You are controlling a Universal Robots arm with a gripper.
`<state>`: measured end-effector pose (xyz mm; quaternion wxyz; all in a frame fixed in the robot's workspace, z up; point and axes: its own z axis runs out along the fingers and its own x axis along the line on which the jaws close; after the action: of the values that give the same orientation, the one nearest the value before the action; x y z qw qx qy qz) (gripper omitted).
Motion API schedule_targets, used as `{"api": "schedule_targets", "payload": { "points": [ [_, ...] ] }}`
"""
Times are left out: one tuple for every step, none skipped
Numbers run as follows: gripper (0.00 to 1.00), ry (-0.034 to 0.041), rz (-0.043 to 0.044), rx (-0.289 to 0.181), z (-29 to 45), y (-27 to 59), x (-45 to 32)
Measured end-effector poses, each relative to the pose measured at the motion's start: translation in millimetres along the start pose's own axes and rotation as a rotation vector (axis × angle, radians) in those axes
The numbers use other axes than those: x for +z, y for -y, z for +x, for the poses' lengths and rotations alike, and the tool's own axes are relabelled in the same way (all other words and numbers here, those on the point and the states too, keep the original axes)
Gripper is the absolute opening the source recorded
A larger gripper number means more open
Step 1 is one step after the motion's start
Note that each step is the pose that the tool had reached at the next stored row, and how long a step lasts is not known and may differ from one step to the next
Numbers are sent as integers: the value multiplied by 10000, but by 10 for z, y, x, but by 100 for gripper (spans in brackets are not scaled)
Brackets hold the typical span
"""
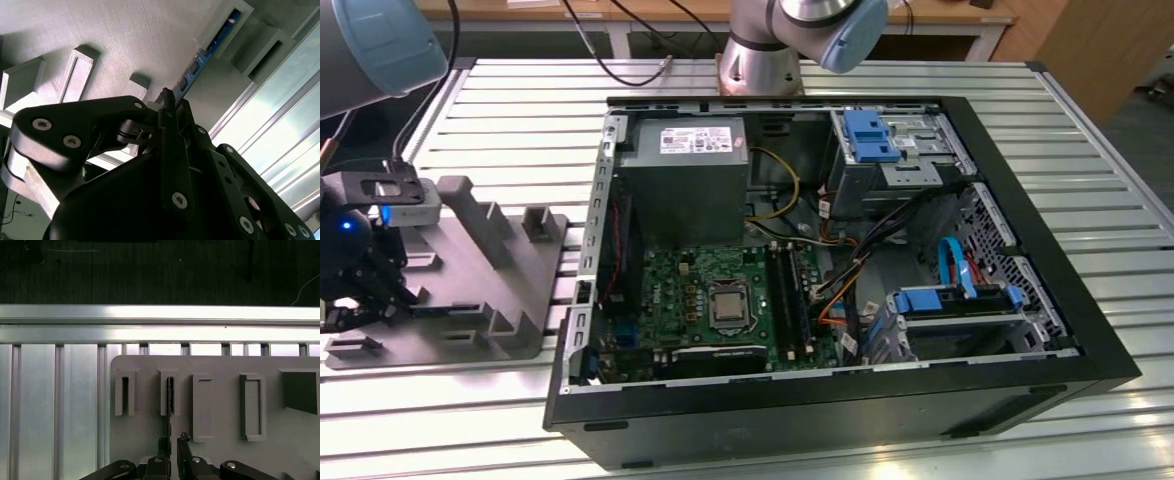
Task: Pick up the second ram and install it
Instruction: 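Pick up the second ram and move it above second insertion slot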
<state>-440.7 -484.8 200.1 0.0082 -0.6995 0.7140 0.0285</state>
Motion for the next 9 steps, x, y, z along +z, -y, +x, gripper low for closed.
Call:
{"api": "schedule_targets", "payload": {
  "points": [
    [21,0,0,0,0,0,0],
    [21,0,0,1,0,0,0],
    [19,0,0,0,0,0,0],
    [19,0,0,2,0,0,0],
    [19,0,1,1,0,0,0],
    [13,0,0,2,0,0,0],
    [13,0,1,2,0,0,0],
    [13,0,0,3,0,0,0],
    [13,0,0,3,0,0,0]
  ]
}}
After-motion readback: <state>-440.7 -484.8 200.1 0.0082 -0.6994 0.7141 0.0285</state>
